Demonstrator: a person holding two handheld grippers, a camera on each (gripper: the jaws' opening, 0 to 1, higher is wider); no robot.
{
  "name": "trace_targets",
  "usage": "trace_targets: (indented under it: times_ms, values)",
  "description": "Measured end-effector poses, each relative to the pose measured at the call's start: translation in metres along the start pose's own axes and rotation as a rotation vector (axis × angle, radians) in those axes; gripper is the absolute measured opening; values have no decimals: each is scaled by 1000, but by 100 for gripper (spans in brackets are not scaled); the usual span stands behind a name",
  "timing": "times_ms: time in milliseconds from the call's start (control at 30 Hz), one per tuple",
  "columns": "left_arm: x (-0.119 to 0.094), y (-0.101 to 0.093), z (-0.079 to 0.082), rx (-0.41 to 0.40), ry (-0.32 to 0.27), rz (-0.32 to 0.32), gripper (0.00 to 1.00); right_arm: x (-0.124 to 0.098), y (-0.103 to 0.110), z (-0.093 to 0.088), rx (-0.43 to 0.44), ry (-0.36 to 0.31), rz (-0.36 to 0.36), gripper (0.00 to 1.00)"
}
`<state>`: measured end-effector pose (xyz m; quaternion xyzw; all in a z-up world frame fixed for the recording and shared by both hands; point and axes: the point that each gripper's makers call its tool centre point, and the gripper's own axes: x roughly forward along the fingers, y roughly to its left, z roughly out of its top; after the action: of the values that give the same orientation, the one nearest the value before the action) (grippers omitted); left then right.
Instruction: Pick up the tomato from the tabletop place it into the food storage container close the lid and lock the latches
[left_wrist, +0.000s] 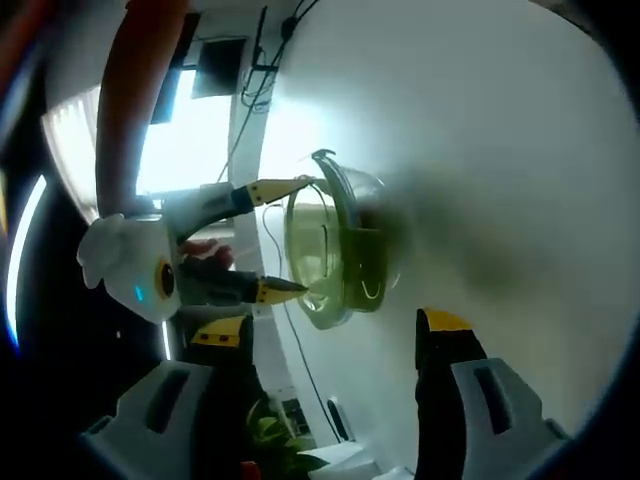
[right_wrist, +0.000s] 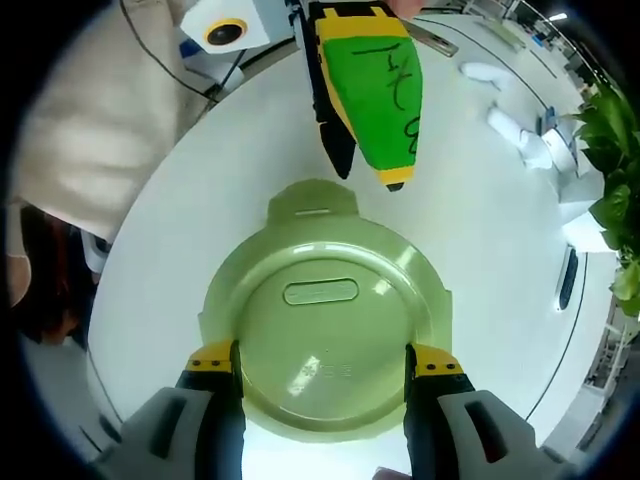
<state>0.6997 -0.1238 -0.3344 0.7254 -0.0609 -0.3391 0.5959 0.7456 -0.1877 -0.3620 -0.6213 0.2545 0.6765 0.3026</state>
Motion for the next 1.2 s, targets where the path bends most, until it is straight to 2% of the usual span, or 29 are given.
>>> trace_targets:
  times_ms: [667,867,1033,1200]
  values:
    - [4,-2,-2,-12,12,-7,56,0,-3,-1,-7,13,2,59]
    - [4,1,1,-17,16,-11,51,0,-2,-1,-7,12,2,59]
    - [0,11,8,-40,0,-31,50,0,-1,0,-7,5,1,59]
    - [-1,20,5,-50,2,-38,50,0,-2,-1,-8,0,2,59]
